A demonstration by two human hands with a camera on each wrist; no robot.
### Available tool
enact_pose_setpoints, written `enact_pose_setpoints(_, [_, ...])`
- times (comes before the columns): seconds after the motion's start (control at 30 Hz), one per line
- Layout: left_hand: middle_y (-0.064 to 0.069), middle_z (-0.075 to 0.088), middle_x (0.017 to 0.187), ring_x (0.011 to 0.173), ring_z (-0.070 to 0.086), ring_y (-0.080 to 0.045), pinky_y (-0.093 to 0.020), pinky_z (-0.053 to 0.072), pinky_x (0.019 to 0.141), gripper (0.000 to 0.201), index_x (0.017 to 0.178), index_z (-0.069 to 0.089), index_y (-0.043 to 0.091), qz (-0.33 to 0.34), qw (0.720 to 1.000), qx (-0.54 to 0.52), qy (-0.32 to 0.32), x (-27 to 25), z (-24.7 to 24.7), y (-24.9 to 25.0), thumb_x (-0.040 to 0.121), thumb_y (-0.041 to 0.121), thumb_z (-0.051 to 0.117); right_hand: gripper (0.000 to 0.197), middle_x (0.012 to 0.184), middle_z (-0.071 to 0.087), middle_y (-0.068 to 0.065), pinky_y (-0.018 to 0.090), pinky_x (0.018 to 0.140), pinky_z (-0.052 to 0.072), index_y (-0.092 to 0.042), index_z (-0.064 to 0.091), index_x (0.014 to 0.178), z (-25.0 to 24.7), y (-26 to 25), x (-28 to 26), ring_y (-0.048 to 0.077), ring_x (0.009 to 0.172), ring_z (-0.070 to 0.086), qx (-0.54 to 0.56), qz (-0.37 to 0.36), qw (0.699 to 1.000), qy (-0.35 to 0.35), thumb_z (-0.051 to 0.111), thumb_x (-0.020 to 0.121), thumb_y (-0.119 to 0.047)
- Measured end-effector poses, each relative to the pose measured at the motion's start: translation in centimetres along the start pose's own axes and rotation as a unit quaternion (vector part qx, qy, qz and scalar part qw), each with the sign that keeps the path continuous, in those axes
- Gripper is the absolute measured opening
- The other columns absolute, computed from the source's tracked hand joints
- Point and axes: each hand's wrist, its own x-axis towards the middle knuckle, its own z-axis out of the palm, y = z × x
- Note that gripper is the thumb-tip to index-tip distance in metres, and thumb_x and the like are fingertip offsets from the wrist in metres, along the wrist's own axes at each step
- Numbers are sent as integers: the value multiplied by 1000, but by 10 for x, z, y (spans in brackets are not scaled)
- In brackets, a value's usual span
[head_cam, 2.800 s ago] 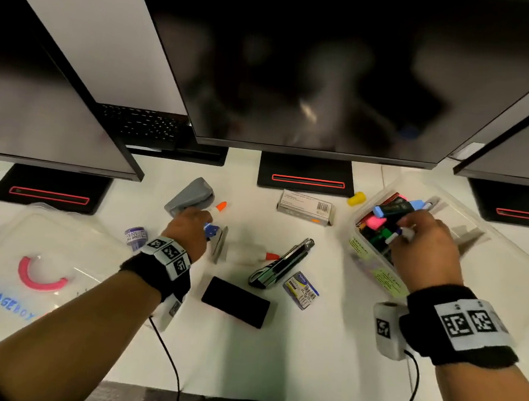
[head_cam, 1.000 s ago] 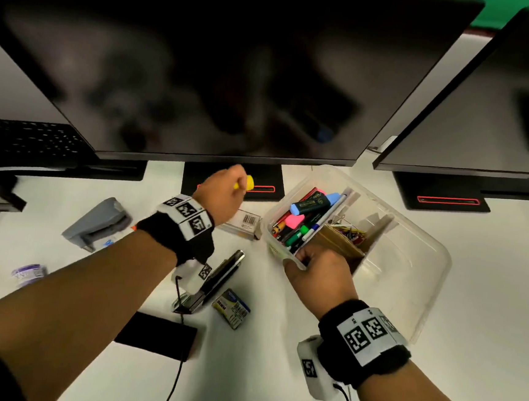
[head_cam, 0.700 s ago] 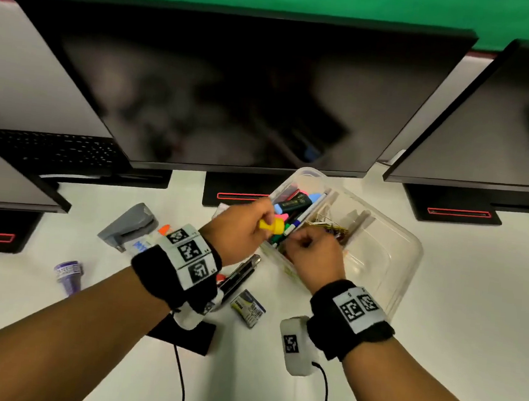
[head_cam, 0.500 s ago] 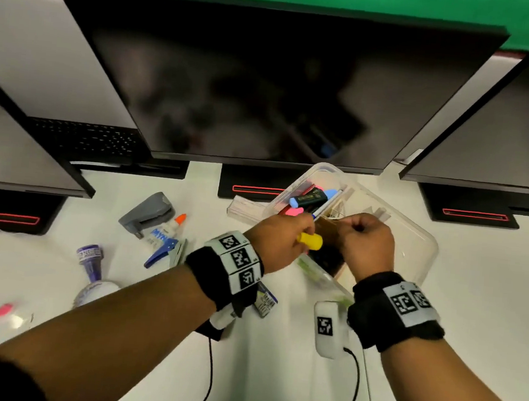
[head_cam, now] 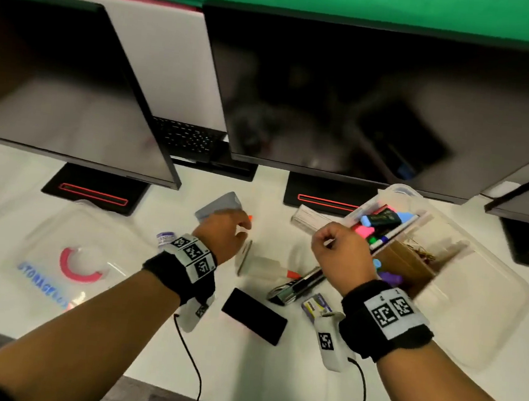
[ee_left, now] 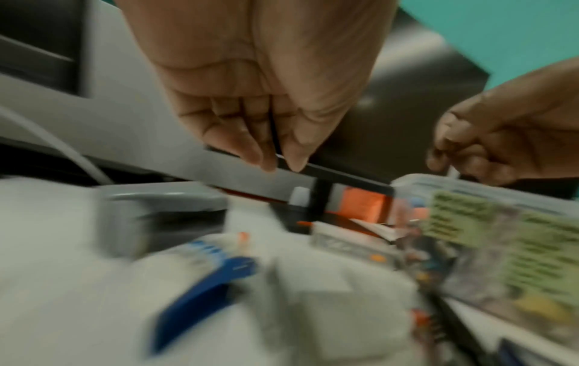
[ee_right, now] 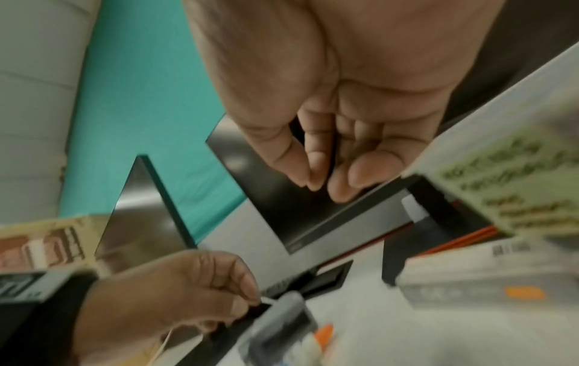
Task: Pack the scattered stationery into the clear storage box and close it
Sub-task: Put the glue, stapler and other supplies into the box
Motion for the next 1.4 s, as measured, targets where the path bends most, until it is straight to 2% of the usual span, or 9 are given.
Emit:
enact_pose_setpoints(0.13, [-9, 56, 124, 117, 49, -29, -33, 41, 100, 33, 119, 56, 14, -88, 993, 45, 58, 0, -7, -47, 86, 15, 57, 9, 97, 67, 5, 22, 68, 45, -15, 64, 84, 47, -4, 13, 23, 79, 63, -83, 7, 990, -116, 56, 83, -12])
enact_pose_setpoints(0.27, [-12, 49, 135, 126, 45, -30, -37, 41, 105, 56, 137, 38, 12, -155, 988, 18, 0, 26, -10, -65, 87, 21, 60, 16, 112, 63, 8, 23, 84, 42, -11, 66, 96, 79, -15, 28, 23, 104, 58, -122, 13, 976, -179, 53, 86, -13])
enact_pose_setpoints(0.57, [-16, 61, 117, 106, 59, -33, -37, 48, 84, 32, 117, 50, 5, -148, 985, 38, -77, 53, -7, -72, 91, 22, 54, 8, 106, 66, 7, 22, 74, 37, -18, 54, 82, 108, -24, 42, 22, 94, 57, -120, 43, 971, -202, 51, 89, -15])
enact_pose_setpoints(0.7, [-16, 62, 117, 108, 58, -32, -32, 45, 82, 33, 116, 54, 4, -155, 985, 2, -74, 43, -16, -67, 90, 24, 53, 20, 96, 62, 3, 24, 76, 40, -14, 59, 100, 106, -29, 44, 19, 86, 54, -44, 79, 983, -162, 52, 93, -31])
enact_pose_setpoints(0.83, [-12, 65, 114, 104, 61, -29, -29, 44, 81, 33, 115, 56, 8, -97, 992, -46, -69, 27, -32, -37, 88, 26, 57, 50, 113, 64, 10, 43, 86, 55, -15, 49, 124, 95, -44, 48, 32, 102, 64, 84, 155, 978, -112, 51, 89, -51])
enact_pose_setpoints(0.93, [-11, 69, 105, 93, 65, -28, -35, 53, 84, 26, 105, 58, 11, -45, 989, -129, -51, 19, -41, -3, 85, 27, 61, 52, 107, 63, 10, 36, 61, 58, -16, 43, 124, 70, -61, 49, 32, 93, 66, 191, 187, 960, -77, 56, 86, -49])
enact_pose_setpoints(1.13, [-4, 70, 93, 83, 66, -22, -37, 54, 83, 16, 100, 58, 16, 77, 958, -272, -47, 10, -37, 70, 87, 24, 63, 47, 107, 64, 12, 35, 56, 58, -13, 47, 123, -13, -48, 39, 34, 93, 68, 277, 192, 941, 25, 64, 83, -32])
enact_pose_setpoints(1.23, [6, 62, 106, 94, 60, -13, -24, 46, 86, 27, 115, 57, 18, 164, 967, -189, -57, 10, -26, 106, 90, 26, 60, 37, 100, 62, 14, 28, 48, 52, -14, 51, 115, -68, -18, 17, 33, 82, 66, 301, 213, 926, 81, 64, 84, -29])
enact_pose_setpoints(1.4, [7, 51, 136, 128, 43, -13, -20, 26, 107, 42, 128, 53, 27, 296, 950, 41, -90, 15, 1, 140, 88, 31, 61, 25, 89, 67, 21, 49, 70, 59, -15, 55, 88, -137, 36, -19, 37, 77, 68, 170, 275, 938, 128, 67, 75, -34])
